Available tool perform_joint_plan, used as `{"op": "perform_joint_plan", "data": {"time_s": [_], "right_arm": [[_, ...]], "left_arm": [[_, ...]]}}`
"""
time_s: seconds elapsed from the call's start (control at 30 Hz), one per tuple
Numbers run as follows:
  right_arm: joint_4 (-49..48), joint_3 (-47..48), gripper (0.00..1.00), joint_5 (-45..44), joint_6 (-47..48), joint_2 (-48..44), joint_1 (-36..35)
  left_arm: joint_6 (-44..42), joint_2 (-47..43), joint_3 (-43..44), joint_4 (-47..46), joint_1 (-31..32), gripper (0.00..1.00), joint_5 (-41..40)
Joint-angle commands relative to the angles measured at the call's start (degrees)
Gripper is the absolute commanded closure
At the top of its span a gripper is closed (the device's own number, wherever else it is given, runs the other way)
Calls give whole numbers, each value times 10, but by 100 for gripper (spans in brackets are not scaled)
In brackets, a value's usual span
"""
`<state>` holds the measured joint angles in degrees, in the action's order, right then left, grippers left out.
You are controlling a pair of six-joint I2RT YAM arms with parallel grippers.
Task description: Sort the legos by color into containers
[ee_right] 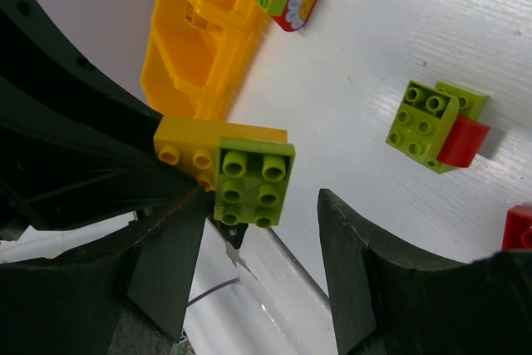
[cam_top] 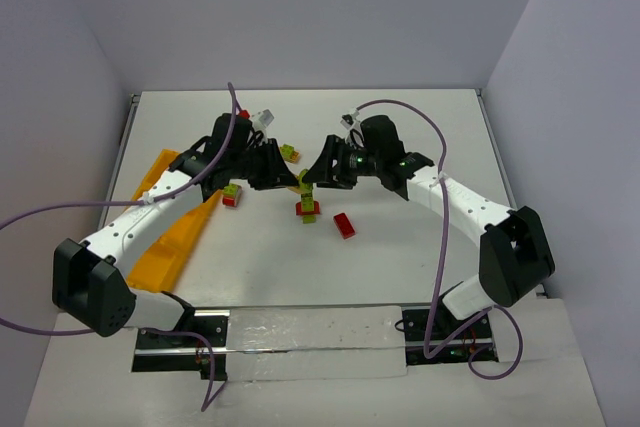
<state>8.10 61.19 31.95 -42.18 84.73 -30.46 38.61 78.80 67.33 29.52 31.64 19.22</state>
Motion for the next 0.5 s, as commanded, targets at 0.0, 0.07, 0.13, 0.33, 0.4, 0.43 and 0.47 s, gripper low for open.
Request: {"op": "perform_joint_plan", "data": {"time_s": [0.0,0.07,0.13,0.33,0.4,0.43,0.47], "right_arm": [[-39,17,34,11,-10,-9,-7],[-38,21,33,9,-9,-10,-8],[-35,24,32,7,-8,-11,-7],[-36,21,33,8,-11,6,-8],[-42,16,35,10,-15,11,-7],[-44,15,36,11,-15,14,-8],[-46,14,38,13,-16,17,-8]], "left_arm": [[-4,-18,10,-17,2,100,8],[-6,-18,9,-14,2,100,5],[-6,-20,9,-14,2,100,5],[-3,-25,9,-17,2,100,4],[-4,-25,10,-15,2,100,3],[-4,-25,10,-15,2,100,4],[-4,-26,9,-16,2,100,5]]}}
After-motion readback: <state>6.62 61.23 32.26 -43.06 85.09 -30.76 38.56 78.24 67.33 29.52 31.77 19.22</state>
